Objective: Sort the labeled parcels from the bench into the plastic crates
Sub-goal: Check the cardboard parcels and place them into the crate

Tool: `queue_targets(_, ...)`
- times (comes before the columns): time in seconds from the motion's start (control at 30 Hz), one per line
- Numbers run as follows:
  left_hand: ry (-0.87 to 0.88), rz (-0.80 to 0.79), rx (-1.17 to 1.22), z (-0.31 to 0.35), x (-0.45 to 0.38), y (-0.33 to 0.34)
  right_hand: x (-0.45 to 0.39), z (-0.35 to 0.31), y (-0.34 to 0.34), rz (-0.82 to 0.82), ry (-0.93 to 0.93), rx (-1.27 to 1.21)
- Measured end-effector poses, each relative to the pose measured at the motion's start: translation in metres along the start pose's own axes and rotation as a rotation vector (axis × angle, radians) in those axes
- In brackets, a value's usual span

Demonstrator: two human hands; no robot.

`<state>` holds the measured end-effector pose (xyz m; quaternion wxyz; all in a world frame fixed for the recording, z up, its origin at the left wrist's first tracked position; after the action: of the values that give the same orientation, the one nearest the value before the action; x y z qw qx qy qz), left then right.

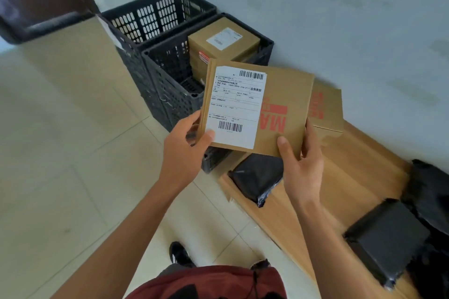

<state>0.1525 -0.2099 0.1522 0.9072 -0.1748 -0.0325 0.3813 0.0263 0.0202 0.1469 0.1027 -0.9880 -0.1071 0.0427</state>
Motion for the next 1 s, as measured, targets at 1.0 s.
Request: queue_targets(1.0, 0.038, -0.016, -0.099, -0.085, -0.311, -0.158, -0.156, -0.043, 0.314, -0.068, 0.024, -0.062)
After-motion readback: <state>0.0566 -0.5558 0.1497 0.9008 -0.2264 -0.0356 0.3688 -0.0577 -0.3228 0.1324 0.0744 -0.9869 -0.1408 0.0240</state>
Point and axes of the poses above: each hand's wrist, its own x-axis away from the middle knuckle, its own y-axis out of the palm, z = x × y, the point moved 6 cm from there along -x, towards the middle knuckle, and after that the axes turned 1 degree about y, right-handed, at the moved point
